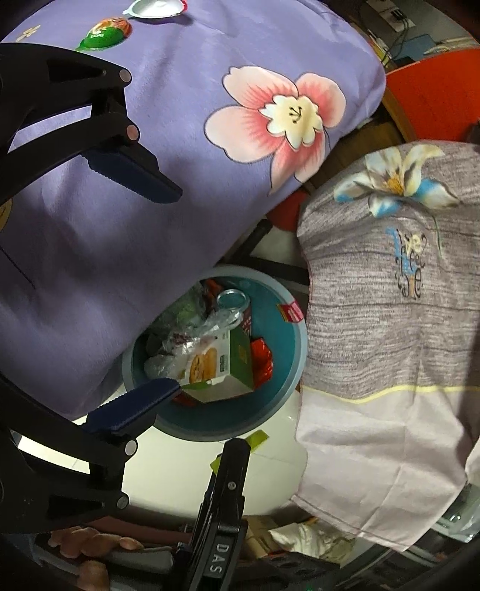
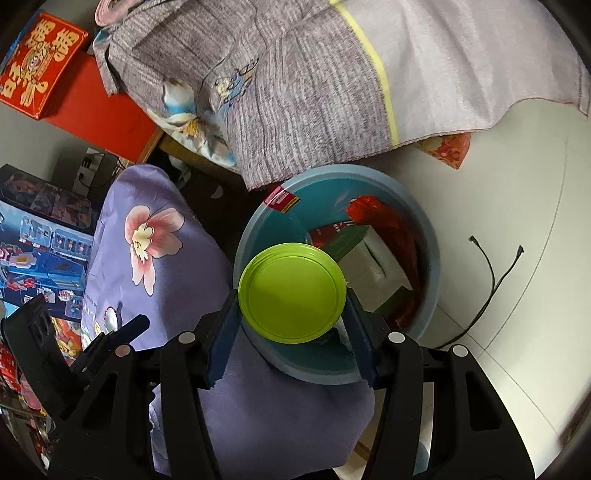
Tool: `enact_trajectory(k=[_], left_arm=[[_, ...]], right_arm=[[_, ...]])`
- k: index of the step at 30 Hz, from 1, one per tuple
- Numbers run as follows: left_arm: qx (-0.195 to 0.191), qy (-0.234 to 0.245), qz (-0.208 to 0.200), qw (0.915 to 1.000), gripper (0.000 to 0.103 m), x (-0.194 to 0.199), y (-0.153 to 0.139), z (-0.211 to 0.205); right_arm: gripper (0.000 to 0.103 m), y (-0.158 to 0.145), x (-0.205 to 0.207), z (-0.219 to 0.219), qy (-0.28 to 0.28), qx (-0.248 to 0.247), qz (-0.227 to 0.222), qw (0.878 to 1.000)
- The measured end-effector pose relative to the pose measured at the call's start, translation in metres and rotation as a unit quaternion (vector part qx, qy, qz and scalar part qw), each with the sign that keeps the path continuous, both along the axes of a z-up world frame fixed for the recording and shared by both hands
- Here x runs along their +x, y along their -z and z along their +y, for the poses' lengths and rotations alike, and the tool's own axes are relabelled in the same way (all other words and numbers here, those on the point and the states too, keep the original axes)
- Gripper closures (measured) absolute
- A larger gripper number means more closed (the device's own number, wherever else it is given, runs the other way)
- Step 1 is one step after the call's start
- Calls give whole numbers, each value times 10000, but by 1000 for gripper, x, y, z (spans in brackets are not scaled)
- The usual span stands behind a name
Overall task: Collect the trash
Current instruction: 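Open both tools to drop the clear bag and jelly cup into the bin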
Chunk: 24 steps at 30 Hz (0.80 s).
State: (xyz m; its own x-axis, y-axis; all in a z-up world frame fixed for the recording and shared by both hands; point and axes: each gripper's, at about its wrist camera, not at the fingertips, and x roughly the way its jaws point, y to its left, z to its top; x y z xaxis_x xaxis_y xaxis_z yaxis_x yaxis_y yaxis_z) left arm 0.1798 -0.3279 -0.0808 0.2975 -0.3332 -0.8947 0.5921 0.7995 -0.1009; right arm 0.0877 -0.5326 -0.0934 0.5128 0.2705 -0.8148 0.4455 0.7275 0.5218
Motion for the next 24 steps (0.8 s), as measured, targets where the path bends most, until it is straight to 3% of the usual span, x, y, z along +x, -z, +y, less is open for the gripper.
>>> enact_trajectory(k=[5,8,12,24], left_arm=[[-48,-77,27,10000,7,3,0,10],[-84,-114,44,9999,7,5,-1,16],[-131,-162,72,9998,7,7,-1,21],[-194,-175,148,9995,6,6,1,28]], right_arm=[[50,7,13,11,-146,-4,103,9998],[38,11,16,12,-104,64,147,9998],[32,11,17,11,-32,80,176,9998],[26,8,15,18,-12,-14,297,9996]])
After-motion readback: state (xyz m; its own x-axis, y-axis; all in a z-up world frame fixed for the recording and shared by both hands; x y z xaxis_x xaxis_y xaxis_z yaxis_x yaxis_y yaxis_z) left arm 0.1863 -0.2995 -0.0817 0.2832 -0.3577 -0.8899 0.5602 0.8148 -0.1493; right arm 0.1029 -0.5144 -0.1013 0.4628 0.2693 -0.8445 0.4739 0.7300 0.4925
